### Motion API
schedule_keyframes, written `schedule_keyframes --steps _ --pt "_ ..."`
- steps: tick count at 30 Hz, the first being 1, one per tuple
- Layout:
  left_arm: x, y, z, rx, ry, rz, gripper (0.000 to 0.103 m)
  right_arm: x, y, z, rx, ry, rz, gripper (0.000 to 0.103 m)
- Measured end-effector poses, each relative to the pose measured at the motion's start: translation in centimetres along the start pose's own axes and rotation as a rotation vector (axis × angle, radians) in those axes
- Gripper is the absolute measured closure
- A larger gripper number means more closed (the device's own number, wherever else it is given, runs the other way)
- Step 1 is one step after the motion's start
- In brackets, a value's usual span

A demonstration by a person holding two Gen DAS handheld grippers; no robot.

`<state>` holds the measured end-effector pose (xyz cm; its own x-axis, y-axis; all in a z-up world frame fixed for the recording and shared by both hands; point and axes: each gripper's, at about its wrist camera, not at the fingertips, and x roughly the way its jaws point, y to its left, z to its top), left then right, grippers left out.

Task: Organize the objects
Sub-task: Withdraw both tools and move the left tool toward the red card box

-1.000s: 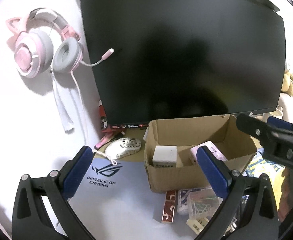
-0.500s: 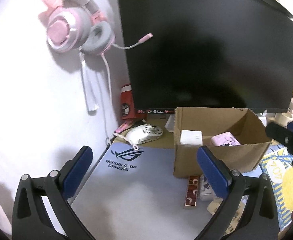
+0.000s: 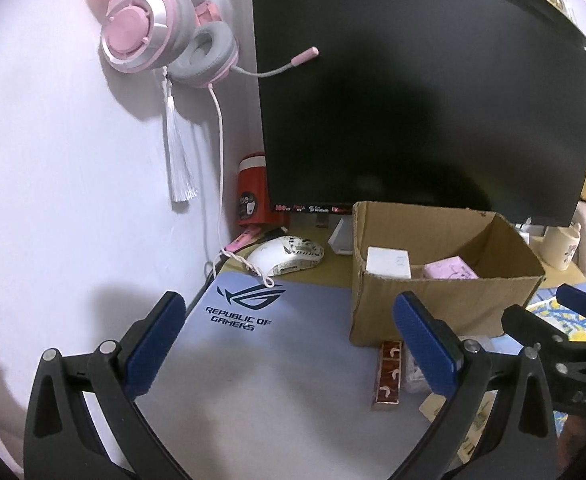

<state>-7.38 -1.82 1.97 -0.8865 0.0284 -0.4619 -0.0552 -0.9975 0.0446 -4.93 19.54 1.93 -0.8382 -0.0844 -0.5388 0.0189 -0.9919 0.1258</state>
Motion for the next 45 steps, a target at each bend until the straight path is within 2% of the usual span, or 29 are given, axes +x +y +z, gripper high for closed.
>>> schedule_keyframes --steps 7,9,11,16,22,31,35,45 --pt "1.1 -0.6 -1.2 0.037 0.046 -0.01 0.0 1.1 0.2 -1.5 0.025 0.074 0.023 0.0" --pt "1.4 -0.7 -1.6 0.048 0.058 -0.007 0.0 1.3 0.4 -1.6 0.014 0.092 -0.009 0.0" --pt "1.7 -0.6 -2.0 0.047 0.069 -0.012 0.0 1.6 0.7 -1.6 -0.018 0.109 0.012 0.0" --pt "3.0 0.0 -3.1 0.011 0.113 -0.045 0.0 1.6 0.7 -1.8 -0.018 0.089 0.027 0.0" --pt "4.1 -0.3 -3.8 0.012 0.144 -0.071 0.0 2.1 0.2 -2.0 0.052 0.08 0.037 0.0" --pt "5.2 -1.9 -4.4 0.063 0.17 -0.063 0.0 2.4 0.0 -2.3 0.068 0.053 -0.04 0.0" --pt "5.6 -2.2 -4.6 0.069 0.187 -0.073 0.0 2.6 -0.2 -2.5 0.093 0.072 -0.006 0.0" --pt "7.2 -2.6 -5.4 0.088 0.249 -0.066 0.0 3.8 -0.2 -3.3 0.086 0.1 -0.035 0.0"
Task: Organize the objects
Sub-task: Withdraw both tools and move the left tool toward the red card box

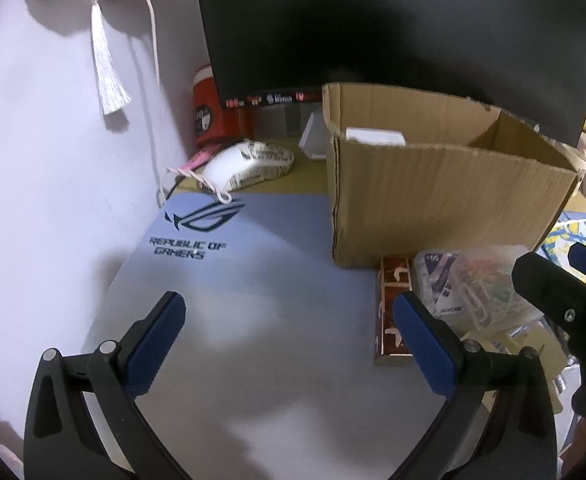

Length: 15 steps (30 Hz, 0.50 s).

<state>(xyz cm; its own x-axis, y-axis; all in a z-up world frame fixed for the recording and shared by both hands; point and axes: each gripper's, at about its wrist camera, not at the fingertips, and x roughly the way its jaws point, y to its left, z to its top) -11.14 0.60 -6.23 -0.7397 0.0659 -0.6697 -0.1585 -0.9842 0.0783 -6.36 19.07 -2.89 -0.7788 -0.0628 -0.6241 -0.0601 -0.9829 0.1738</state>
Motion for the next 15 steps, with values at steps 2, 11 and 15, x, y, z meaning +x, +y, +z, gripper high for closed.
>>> schedule_keyframes --steps 2,11,15 --pt "0.6 -0.1 -0.1 0.001 0.02 0.003 0.0 0.4 0.0 -0.2 0.0 0.014 -0.002 0.0" --pt "1.6 -0.6 -0.4 0.013 0.049 -0.033 0.0 1.1 0.4 -0.5 0.026 0.032 0.013 0.0" --pt "1.8 -0.5 -0.5 0.007 0.057 -0.064 0.0 1.9 0.5 -0.7 0.053 0.056 0.018 0.0"
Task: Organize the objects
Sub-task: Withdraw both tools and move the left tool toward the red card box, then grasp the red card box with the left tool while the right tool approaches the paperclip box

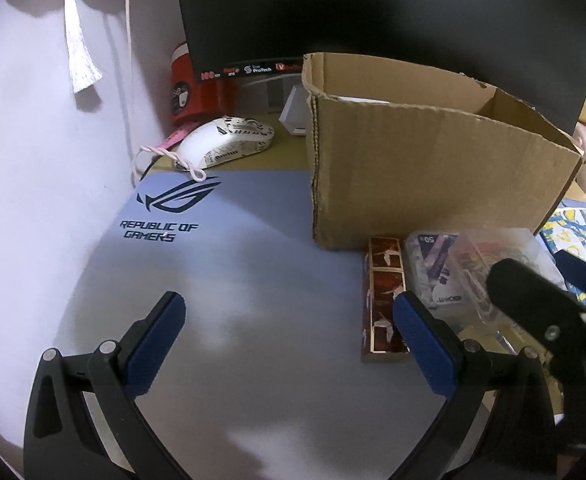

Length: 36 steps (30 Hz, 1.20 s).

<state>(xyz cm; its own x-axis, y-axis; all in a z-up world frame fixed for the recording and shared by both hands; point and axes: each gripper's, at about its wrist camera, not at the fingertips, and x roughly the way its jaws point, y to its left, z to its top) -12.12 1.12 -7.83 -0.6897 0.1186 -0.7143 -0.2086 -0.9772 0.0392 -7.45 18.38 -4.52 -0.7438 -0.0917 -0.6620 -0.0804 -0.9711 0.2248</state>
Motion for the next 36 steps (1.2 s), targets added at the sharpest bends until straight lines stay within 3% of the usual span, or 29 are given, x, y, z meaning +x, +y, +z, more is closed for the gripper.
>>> schedule_keyframes --steps 4,13,27,36 --pt "0.4 0.1 0.0 -0.007 0.013 -0.051 0.0 0.4 0.3 -0.1 -0.002 0.003 -0.003 0.0" --pt "0.9 0.4 0.0 -0.011 0.032 -0.089 0.0 0.6 0.8 -0.1 -0.013 -0.001 -0.011 0.0" --pt "1.8 0.4 0.0 -0.025 0.059 -0.075 0.0 0.5 1.9 -0.5 -0.064 0.007 -0.053 0.0" --pt "2.7 0.2 -0.1 -0.029 0.096 -0.061 0.0 1.1 1.0 -0.5 0.005 0.029 -0.023 0.017"
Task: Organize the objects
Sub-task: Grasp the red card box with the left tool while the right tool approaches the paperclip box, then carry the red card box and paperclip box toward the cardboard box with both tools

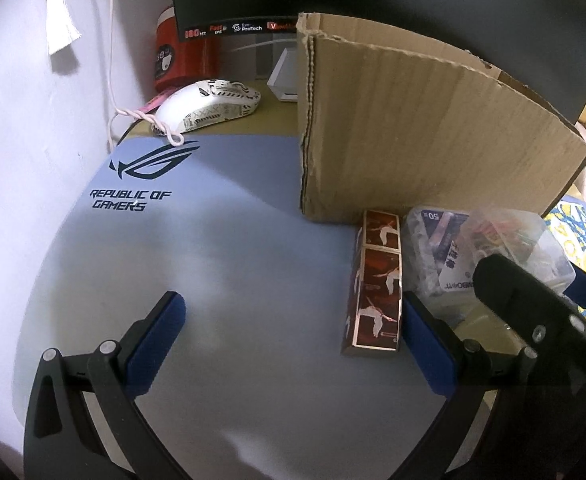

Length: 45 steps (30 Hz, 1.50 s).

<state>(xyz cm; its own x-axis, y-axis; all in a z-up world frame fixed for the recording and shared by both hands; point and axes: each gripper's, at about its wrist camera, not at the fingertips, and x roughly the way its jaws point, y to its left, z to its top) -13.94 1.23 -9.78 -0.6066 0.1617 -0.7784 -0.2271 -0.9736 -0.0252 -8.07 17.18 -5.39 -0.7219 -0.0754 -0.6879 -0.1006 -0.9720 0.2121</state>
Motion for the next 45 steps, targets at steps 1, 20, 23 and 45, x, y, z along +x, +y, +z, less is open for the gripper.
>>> schedule_keyframes --steps 1,20,23,45 --pt "0.0 -0.1 0.0 0.006 0.0 0.008 0.0 0.1 0.0 0.0 0.008 0.002 0.004 0.018" --pt "-0.9 -2.9 -0.1 0.115 -0.07 -0.042 0.083 -0.1 0.2 0.1 0.025 -0.013 0.005 0.023" --pt "-1.0 -2.6 -0.2 0.092 -0.071 -0.041 0.083 -0.3 0.2 0.0 0.037 -0.022 0.005 0.023" --pt "-1.0 1.2 0.3 -0.041 -0.059 -0.016 0.083 -1.8 -0.7 0.1 0.029 -0.04 0.032 0.023"
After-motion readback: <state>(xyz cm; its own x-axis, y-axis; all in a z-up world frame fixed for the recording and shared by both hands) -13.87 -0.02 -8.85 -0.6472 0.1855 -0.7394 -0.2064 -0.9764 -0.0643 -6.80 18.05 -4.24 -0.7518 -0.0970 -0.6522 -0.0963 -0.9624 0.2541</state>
